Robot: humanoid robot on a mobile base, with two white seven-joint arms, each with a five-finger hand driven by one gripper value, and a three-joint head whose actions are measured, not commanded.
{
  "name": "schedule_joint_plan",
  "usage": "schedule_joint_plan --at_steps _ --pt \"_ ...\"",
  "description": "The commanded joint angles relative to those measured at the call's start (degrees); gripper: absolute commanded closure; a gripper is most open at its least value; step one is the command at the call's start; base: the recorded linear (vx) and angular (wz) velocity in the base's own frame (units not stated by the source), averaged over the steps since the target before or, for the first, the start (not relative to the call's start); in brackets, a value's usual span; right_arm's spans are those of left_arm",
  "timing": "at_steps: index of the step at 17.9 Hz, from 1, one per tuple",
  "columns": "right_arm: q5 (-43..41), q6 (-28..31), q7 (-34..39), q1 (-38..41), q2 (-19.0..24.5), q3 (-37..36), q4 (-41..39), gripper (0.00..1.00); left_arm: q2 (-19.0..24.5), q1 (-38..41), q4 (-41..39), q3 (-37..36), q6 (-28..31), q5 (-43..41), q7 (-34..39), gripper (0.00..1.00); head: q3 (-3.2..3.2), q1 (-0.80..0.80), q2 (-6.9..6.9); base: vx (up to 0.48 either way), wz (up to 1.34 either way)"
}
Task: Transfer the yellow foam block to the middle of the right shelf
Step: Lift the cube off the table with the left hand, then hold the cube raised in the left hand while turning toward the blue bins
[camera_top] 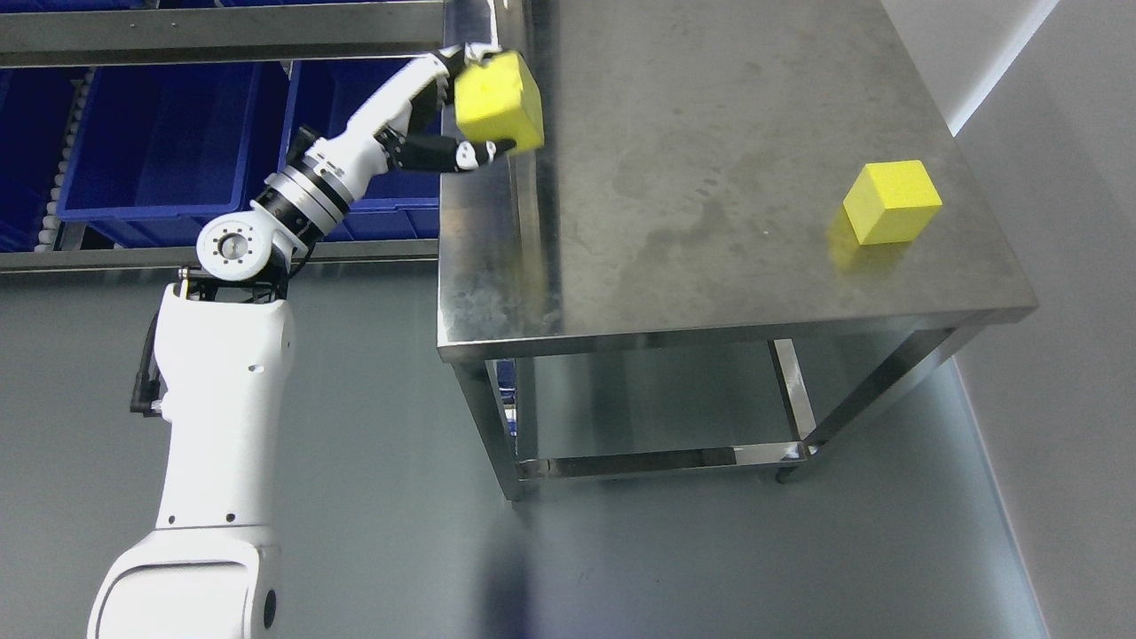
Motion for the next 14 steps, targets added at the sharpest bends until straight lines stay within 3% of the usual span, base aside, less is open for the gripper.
schedule_joint_plan --at_steps 1,3,7,10,14 --pt "0.18 0.05 0.04 0.08 -1.0 0.01 -1.0 0.0 -1.5 -1.45 0.23 7.9 -0.22 13.62 18.34 0.49 0.0 0.0 0.0 -0.01 0.21" --pt "0.18 0.05 0.04 0.08 -1.0 0.01 -1.0 0.0 -1.5 -0.83 0.06 7.9 -0.13 13.71 23.38 0.48 0.0 0.0 0.0 -0.005 0.27" --pt "0.18 0.05 0.04 0.08 -1.0 0.01 -1.0 0.0 -1.5 4.95 -4.41 6.32 1.1 13.71 23.49 0.48 0.0 0.0 0.0 0.017 0.51" --pt "0.18 0.05 0.04 0.08 -1.0 0.01 -1.0 0.0 -1.5 12.33 -9.77 2.9 1.19 13.71 23.49 0.48 0.0 0.0 -0.01 0.05 0.95" --pt "0.18 0.05 0.04 0.08 -1.0 0.01 -1.0 0.0 -1.5 16.39 -12.77 2.18 1.19 13.71 23.49 0.48 0.0 0.0 0.0 0.075 1.3"
